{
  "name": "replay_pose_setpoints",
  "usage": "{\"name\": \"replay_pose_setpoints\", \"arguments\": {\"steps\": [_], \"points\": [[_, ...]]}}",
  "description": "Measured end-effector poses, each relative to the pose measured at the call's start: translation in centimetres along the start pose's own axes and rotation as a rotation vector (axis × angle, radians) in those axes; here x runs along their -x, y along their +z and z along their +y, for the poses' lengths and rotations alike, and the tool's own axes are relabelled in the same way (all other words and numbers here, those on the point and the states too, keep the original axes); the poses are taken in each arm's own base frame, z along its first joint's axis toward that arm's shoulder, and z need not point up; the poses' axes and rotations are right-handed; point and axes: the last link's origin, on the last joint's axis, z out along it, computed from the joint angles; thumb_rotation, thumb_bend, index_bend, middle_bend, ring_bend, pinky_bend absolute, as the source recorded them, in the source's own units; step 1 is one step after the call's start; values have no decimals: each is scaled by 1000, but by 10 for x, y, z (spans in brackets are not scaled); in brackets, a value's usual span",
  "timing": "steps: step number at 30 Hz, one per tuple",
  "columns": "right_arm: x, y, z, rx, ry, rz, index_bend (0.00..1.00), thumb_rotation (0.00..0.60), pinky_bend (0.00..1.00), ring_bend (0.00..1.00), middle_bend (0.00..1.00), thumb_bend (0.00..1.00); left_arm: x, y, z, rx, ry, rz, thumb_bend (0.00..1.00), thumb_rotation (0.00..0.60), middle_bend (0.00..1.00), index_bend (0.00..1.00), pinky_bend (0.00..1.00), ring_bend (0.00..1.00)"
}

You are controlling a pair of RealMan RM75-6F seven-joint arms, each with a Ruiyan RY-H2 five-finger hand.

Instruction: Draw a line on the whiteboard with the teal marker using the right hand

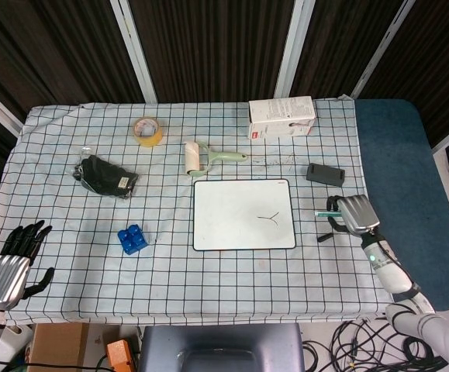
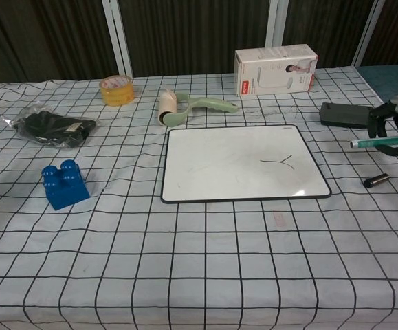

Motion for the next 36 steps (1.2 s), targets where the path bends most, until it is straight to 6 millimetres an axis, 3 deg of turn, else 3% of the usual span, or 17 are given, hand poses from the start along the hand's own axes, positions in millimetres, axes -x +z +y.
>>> {"name": "replay_pose_setpoints", "arguments": {"steps": [4,7,16,21,24,28,32,36], "points": [[11,-1,4,12,-27,-67,439,600,492,340,446,413,0,-1,0,-1,-1,1,401,600,0,0,0,0],[12,-1,7,15,-28,-80,293,600,455,275,362,402,0,-1,0,-1,-1,0,402,600,0,0,0,0],[7,-11,13,22,-3,-84,186,600,433,239,293,386,-1,-1,-1,-6,-2,2,401,600,0,0,0,0],[-5,-25,12,-1,54,-15,36,600,340,155,189,385,-3,-4,-2,-10,-5,18,401,600,0,0,0,0],[-16,-43,11,-20,96,31,11,600,250,87,100,384,-3,-5,-3,-18,-2,23,401,600,0,0,0,0],[-33,-85,8,7,115,85,0,600,133,19,59,384,-4,-5,-3,-25,6,27,402,600,0,0,0,0],[-50,-137,-2,110,83,199,0,600,101,6,53,378,-4,-6,-3,-41,15,39,405,600,0,0,0,0],[-69,-182,5,250,14,318,0,600,91,2,40,351,-4,-7,-1,-54,30,60,407,600,0,0,0,0]]}}
